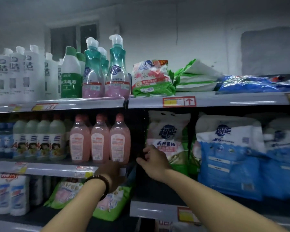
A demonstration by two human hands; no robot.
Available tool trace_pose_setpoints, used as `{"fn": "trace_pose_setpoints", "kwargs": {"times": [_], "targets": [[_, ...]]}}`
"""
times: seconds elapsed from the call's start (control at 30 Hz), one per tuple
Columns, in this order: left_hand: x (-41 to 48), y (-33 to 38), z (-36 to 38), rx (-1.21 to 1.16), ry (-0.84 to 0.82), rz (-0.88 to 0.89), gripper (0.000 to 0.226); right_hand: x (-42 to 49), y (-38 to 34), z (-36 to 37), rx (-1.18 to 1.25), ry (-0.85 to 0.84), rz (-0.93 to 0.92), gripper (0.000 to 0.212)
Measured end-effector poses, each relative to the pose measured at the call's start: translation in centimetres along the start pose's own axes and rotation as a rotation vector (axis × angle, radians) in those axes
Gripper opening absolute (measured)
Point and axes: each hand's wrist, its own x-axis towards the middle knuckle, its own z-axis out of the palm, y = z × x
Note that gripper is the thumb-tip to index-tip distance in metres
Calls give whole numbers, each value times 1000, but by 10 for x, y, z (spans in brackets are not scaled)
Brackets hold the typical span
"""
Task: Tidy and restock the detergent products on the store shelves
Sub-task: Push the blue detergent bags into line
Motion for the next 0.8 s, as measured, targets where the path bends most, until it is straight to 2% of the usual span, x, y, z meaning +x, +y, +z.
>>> {"fn": "trace_pose_setpoints", "kwargs": {"times": [0.13,0.2,0.23,0.3,0.4,0.53,0.63,0.8], "targets": [[-19,28,11,130,205,-73,14,-27,36,-59,-75,87,88,38],[-32,56,23,100,315,22,5,-40,55,-91,-122,136,136,33],[-37,72,31,42,336,90,12,-46,66,-106,-137,163,147,30],[-38,108,45,-159,269,225,26,-61,84,-136,-172,214,168,27],[-28,163,63,-394,157,376,26,-81,109,-170,-259,266,231,36],[-7,225,81,-689,39,438,34,-97,140,-207,-273,352,303,49],[19,256,96,-752,22,425,56,-99,164,-233,-137,465,316,51],[57,283,117,-899,-80,327,121,-89,207,-248,88,478,312,52]]}}
